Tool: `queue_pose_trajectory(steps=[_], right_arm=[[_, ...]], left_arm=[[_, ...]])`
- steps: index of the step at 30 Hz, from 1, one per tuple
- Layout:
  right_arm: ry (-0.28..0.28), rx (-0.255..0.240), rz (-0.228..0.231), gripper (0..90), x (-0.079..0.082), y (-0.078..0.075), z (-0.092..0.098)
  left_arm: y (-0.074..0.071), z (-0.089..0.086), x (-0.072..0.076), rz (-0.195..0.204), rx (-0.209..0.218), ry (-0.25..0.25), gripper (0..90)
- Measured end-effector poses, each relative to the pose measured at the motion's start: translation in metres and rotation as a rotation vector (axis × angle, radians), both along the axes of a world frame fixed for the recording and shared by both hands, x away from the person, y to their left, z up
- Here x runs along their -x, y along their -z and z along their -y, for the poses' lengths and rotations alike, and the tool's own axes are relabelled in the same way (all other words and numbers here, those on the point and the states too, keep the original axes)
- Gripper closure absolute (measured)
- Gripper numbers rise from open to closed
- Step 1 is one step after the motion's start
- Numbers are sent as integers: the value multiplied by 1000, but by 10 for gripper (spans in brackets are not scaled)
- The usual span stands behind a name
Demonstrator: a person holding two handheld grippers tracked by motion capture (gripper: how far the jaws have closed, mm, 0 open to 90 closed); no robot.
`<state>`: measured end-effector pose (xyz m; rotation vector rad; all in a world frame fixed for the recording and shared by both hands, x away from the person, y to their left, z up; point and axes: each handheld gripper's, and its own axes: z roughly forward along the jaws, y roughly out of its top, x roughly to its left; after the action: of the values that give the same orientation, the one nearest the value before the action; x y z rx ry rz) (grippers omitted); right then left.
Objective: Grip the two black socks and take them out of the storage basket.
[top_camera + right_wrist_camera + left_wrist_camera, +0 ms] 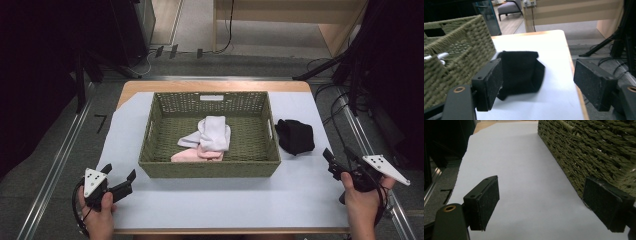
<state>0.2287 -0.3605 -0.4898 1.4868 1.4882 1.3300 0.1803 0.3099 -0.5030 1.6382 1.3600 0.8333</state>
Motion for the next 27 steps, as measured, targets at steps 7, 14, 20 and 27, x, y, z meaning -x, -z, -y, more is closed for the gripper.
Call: queue_pose_trajectory(steps=[7,14,20,27], right_arm=[[25,0,0,233,14,9,13],[52,2,-21,237,31,22,28],[63,7,-27,255,41,37,29],[52,5,43,245,50,38,27]], left_arm=[[0,0,0,3,-2,-1,155],[0,1,0,-2,-1,-2,155],[0,0,0,1,-1,-1,155],[0,2,-1,-6,-19,0,155]])
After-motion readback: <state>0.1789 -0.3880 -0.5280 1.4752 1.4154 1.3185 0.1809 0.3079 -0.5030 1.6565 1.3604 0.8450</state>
